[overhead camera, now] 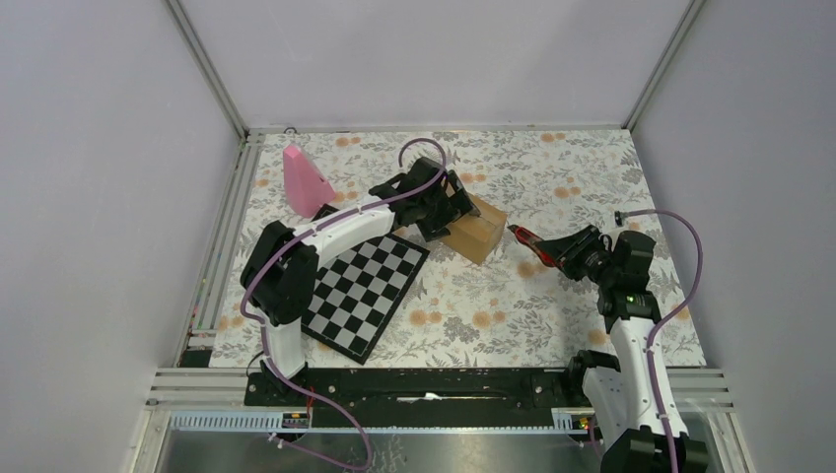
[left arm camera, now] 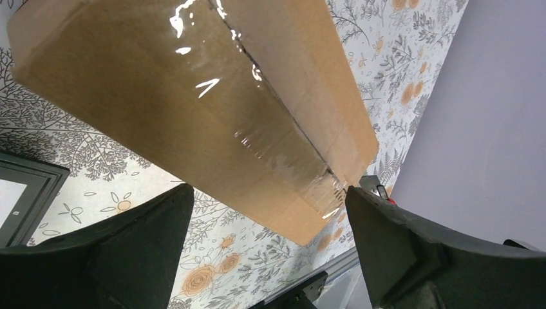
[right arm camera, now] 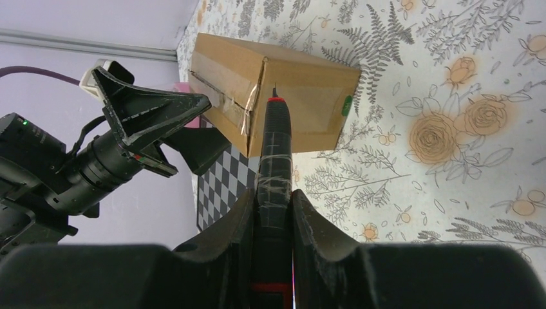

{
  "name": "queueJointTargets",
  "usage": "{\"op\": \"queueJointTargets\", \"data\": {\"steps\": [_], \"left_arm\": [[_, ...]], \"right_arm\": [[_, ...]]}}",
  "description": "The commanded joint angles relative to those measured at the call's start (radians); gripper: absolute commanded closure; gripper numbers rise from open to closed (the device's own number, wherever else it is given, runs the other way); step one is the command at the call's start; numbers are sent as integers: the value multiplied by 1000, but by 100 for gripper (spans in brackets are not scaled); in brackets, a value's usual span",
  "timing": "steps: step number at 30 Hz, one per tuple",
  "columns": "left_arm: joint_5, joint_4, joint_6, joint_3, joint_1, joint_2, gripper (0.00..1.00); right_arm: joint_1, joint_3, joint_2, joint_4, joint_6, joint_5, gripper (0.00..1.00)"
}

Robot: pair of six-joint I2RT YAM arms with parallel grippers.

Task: Unpack the express box
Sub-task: Cut the express box at the center of the board.

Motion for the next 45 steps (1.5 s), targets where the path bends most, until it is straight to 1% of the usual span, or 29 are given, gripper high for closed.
{"op": "queueJointTargets", "data": {"steps": [1, 5, 8, 13, 23, 35, 45], "left_arm": [[-36, 14, -19, 58, 2, -10, 4], [-92, -64, -27, 102, -6, 3, 3], [-133, -87, -44, 115, -12, 8, 3], [-153, -117, -62, 146, -14, 28, 3], [-163, -129, -74, 151, -20, 24, 3], [-159, -129, -80, 159, -31, 23, 3], [-158, -129, -77, 164, -37, 19, 3]], "right_arm": [[-5, 20, 35, 167, 61, -58, 100], [-5, 18, 40, 193, 76, -48, 100], [-5, 19, 50, 194, 72, -51, 100], [-5, 7, 51, 200, 74, -50, 100], [-6, -43, 44, 216, 102, -42, 100], [-6, -59, 14, 227, 131, -54, 100], [-6, -72, 36, 284, 147, -84, 100]]}}
